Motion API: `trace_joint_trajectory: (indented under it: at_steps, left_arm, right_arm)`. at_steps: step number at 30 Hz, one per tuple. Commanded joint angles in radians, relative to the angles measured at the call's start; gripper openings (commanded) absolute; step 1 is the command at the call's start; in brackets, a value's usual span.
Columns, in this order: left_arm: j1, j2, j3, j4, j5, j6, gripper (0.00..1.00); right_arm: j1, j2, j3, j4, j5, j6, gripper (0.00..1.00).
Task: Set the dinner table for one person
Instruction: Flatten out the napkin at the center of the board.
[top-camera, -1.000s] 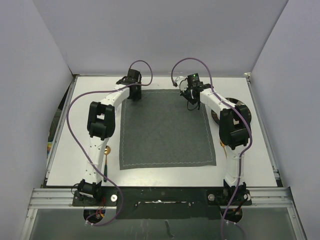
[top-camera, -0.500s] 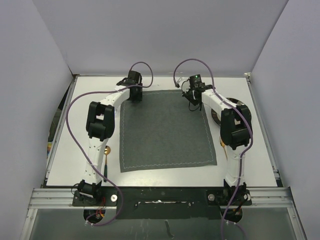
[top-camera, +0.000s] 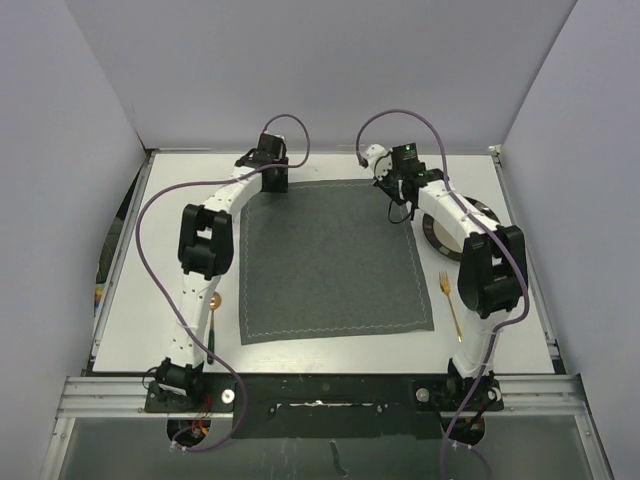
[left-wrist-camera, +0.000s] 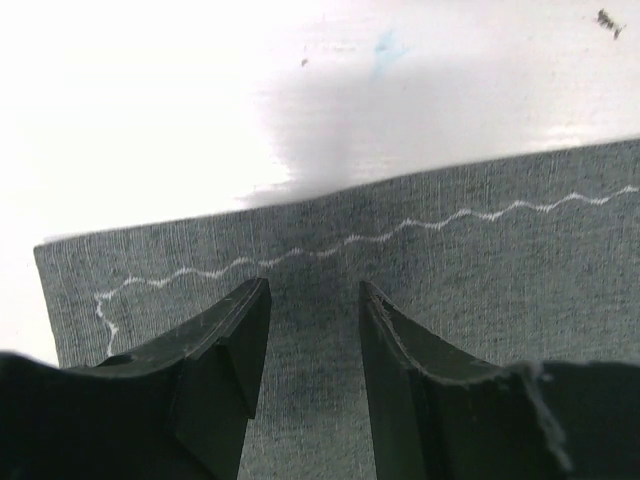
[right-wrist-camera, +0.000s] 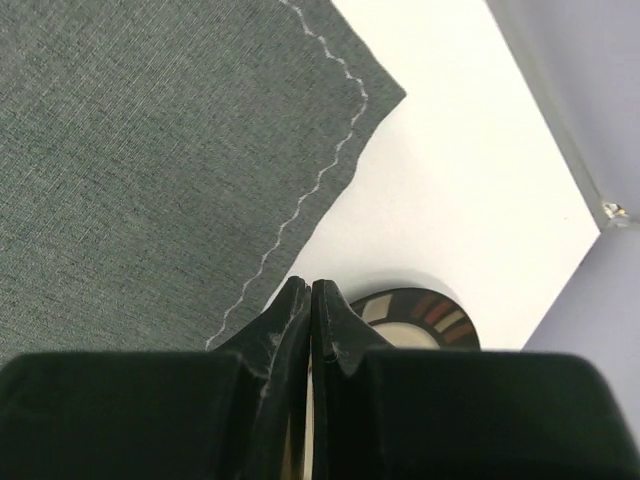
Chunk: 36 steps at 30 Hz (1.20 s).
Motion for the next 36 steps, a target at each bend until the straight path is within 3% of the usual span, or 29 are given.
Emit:
trace_joint_trajectory:
  at_steps: [1, 5, 8, 10, 13, 19, 25, 28, 29, 30, 32, 36]
  left_arm:
    - [0.011, 0.071, 0.117, -0.007, 0.025, 0.027, 0.40]
    - [0.011, 0.053, 0.142, -0.067, -0.006, 0.030, 0.37]
    - [0.019, -0.093, -0.049, -0.009, -0.028, 0.018, 0.28]
    - [0.037, -0.192, -0.194, 0.007, -0.042, -0.034, 0.13]
    - [0.065, -0.349, -0.385, 0.044, -0.040, -0.097, 0.10]
    - [0.064, -0.700, -0.680, 0.152, -0.050, -0.123, 0.20]
    - [0.043, -0.848, -0.765, 0.156, -0.037, -0.128, 0.38]
    - [0.010, -0.895, -0.777, 0.151, -0.054, -0.118, 0.41]
    - [-0.002, -0.913, -0.781, 0.145, -0.063, -0.117, 0.57]
    - [-0.013, -0.933, -0.786, 0.138, -0.072, -0.117, 0.67]
    - [-0.029, -0.981, -0.802, 0.125, -0.084, -0.128, 0.74]
    - [-0.043, -1.087, -0.847, 0.089, -0.095, -0.164, 0.75]
  right_arm:
    - [-0.010, -0.073, 0.003, 0.031, 0.024, -0.007, 0.00]
    - [-0.018, -0.076, 0.009, 0.022, 0.014, 0.006, 0.00]
    - [-0.018, -0.062, 0.017, 0.020, -0.006, 0.024, 0.00]
    - [-0.019, -0.037, 0.029, 0.032, -0.056, 0.034, 0.00]
    - [-0.017, 0.085, 0.135, 0.025, -0.095, 0.023, 0.00]
    - [-0.055, 0.323, 0.504, -0.063, -0.205, 0.122, 0.00]
    - [-0.028, 0.391, 0.563, -0.066, -0.207, 0.102, 0.00]
    - [-0.022, 0.412, 0.567, -0.074, -0.211, 0.110, 0.00]
    - [-0.021, 0.416, 0.565, -0.073, -0.214, 0.116, 0.00]
    - [-0.020, 0.419, 0.562, -0.071, -0.222, 0.124, 0.00]
    - [-0.019, 0.438, 0.573, -0.077, -0.242, 0.133, 0.00]
    - [0.001, 0.537, 0.706, -0.144, -0.249, 0.122, 0.00]
